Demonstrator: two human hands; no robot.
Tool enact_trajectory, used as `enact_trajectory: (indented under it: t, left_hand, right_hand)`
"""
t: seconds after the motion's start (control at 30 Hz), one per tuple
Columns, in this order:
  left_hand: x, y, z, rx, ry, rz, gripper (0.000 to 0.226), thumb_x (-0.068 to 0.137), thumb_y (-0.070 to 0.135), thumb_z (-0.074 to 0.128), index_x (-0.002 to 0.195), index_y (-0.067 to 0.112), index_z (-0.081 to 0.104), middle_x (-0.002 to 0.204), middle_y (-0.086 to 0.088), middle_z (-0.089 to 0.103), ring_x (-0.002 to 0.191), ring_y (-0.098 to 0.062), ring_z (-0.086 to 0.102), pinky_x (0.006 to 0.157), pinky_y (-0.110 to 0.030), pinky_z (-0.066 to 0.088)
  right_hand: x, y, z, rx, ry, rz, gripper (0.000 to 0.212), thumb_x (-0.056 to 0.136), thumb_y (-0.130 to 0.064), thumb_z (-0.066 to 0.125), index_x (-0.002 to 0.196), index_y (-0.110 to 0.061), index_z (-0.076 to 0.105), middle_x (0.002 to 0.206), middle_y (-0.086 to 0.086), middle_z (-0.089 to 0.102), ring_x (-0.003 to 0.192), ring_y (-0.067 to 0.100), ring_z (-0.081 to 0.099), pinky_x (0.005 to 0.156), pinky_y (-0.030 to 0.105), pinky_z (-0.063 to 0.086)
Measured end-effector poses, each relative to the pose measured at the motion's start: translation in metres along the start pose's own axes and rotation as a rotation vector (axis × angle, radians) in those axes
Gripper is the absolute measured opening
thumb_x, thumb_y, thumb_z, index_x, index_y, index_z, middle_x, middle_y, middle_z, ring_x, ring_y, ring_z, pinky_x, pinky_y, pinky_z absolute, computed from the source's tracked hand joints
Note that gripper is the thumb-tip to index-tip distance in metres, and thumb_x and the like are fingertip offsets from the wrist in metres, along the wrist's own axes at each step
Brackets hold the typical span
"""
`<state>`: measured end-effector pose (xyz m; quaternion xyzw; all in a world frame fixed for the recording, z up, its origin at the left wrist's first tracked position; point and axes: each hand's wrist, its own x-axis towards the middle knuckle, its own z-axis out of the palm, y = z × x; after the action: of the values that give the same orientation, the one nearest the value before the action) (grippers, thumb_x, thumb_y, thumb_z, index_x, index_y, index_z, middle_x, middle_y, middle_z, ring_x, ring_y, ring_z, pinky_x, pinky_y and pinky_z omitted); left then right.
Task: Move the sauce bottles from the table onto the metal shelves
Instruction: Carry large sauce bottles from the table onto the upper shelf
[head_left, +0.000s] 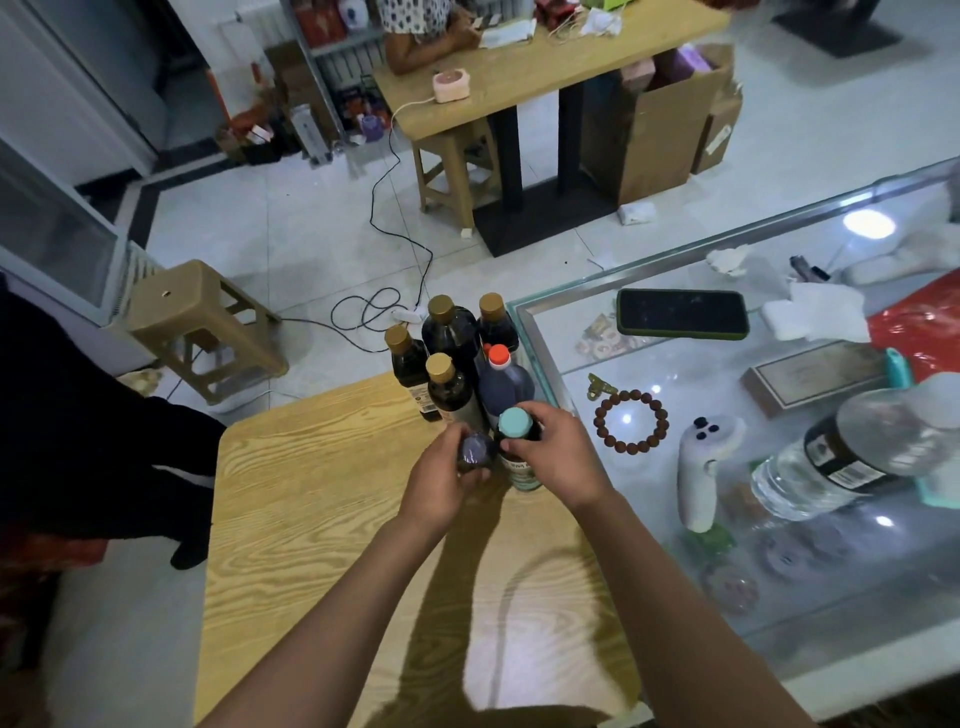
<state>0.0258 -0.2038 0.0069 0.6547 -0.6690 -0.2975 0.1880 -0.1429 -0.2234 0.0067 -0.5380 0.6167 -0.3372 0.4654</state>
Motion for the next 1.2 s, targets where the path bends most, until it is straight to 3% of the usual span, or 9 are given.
enact_trajectory:
  t: [0.1, 0.23, 0.3, 0.5, 0.63, 0.77, 0.93, 1.07, 1.2]
  left_hand:
    - [0.002, -0.002, -0.003, -0.142, 0.011, -0.039, 0.036, 0.080, 0.016, 0.076, 0.104, 0.017, 0.050, 0.096, 0.004, 0.063, 0.084, -0.014, 0.058, 0.061, -0.013, 0.038]
    - [0.004, -0.004, -0.006, -0.269, 0.066, -0.095, 0.032, 0.081, 0.014, 0.076, 0.103, 0.014, 0.053, 0.095, 0.004, 0.065, 0.086, -0.010, 0.060, 0.068, -0.018, 0.043]
    - [0.004, -0.004, -0.009, -0.381, 0.100, -0.135, 0.030, 0.081, 0.010, 0.076, 0.103, 0.012, 0.056, 0.097, 0.001, 0.065, 0.088, -0.009, 0.060, 0.069, -0.014, 0.045]
    - [-0.014, 0.009, -0.033, -0.548, 0.088, -0.080, 0.024, 0.081, 0.007, 0.075, 0.102, 0.006, 0.064, 0.095, 0.002, 0.070, 0.082, 0.006, 0.062, 0.069, -0.008, 0.047]
    - [-0.036, 0.026, -0.058, -0.602, 0.033, 0.005, 0.026, 0.081, 0.011, 0.076, 0.106, 0.009, 0.067, 0.100, 0.003, 0.071, 0.085, 0.008, 0.063, 0.068, -0.004, 0.045]
    - [-0.073, 0.050, -0.083, -0.730, -0.042, 0.106, 0.027, 0.083, 0.003, 0.072, 0.109, 0.006, 0.066, 0.102, 0.000, 0.071, 0.083, 0.010, 0.064, 0.068, -0.005, 0.047]
    - [-0.122, 0.073, -0.101, -0.850, -0.122, 0.222, 0.035, 0.085, 0.004, 0.069, 0.119, 0.008, 0.064, 0.111, 0.001, 0.070, 0.087, 0.011, 0.064, 0.071, -0.005, 0.048]
    - [-0.161, 0.093, -0.103, -0.939, -0.190, 0.310, 0.031, 0.085, 0.005, 0.069, 0.116, 0.013, 0.066, 0.110, 0.002, 0.071, 0.093, 0.004, 0.066, 0.081, -0.011, 0.050]
    - [-0.204, 0.122, -0.099, -0.983, -0.296, 0.375, 0.029, 0.086, 0.010, 0.070, 0.112, 0.022, 0.067, 0.103, 0.011, 0.073, 0.094, 0.000, 0.067, 0.076, -0.012, 0.050]
  right_hand:
    - [0.000, 0.000, 0.000, 0.056, -0.009, 0.029, 0.043, 0.078, -0.009, 0.081, 0.118, -0.015, 0.067, 0.109, 0.000, 0.072, 0.103, 0.014, 0.066, 0.091, 0.028, 0.055]
    - [-0.004, -0.004, -0.001, 0.062, -0.043, 0.021, 0.043, 0.079, -0.008, 0.081, 0.119, -0.014, 0.067, 0.110, -0.002, 0.071, 0.103, 0.011, 0.065, 0.077, 0.007, 0.048]
    - [-0.008, -0.005, -0.001, 0.072, -0.061, 0.019, 0.042, 0.079, -0.005, 0.080, 0.118, -0.012, 0.067, 0.110, 0.000, 0.072, 0.104, 0.013, 0.066, 0.074, 0.003, 0.047]
    - [-0.034, -0.016, -0.005, 0.306, -0.031, 0.067, 0.047, 0.078, 0.001, 0.079, 0.121, -0.010, 0.066, 0.111, -0.001, 0.073, 0.108, 0.012, 0.067, 0.092, 0.026, 0.055]
    - [-0.070, -0.034, -0.012, 0.370, 0.041, 0.050, 0.045, 0.075, -0.002, 0.082, 0.113, -0.020, 0.067, 0.108, -0.007, 0.073, 0.101, 0.004, 0.068, 0.079, 0.020, 0.055]
    - [-0.119, -0.062, -0.013, 0.438, 0.203, -0.004, 0.039, 0.073, 0.008, 0.079, 0.103, -0.011, 0.064, 0.098, 0.004, 0.075, 0.086, 0.007, 0.070, 0.074, 0.018, 0.054]
    - [-0.191, -0.090, -0.018, 0.468, 0.381, -0.075, 0.038, 0.075, 0.002, 0.080, 0.108, -0.013, 0.068, 0.103, 0.004, 0.076, 0.099, 0.019, 0.072, 0.087, 0.032, 0.057]
    - [-0.254, -0.109, -0.021, 0.488, 0.515, -0.138, 0.037, 0.078, 0.005, 0.076, 0.111, -0.010, 0.068, 0.103, 0.008, 0.076, 0.093, 0.015, 0.072, 0.079, 0.025, 0.055]
    - [-0.322, -0.122, -0.028, 0.518, 0.653, -0.159, 0.042, 0.079, 0.005, 0.075, 0.118, -0.004, 0.065, 0.105, 0.010, 0.075, 0.090, 0.015, 0.071, 0.081, 0.025, 0.058]
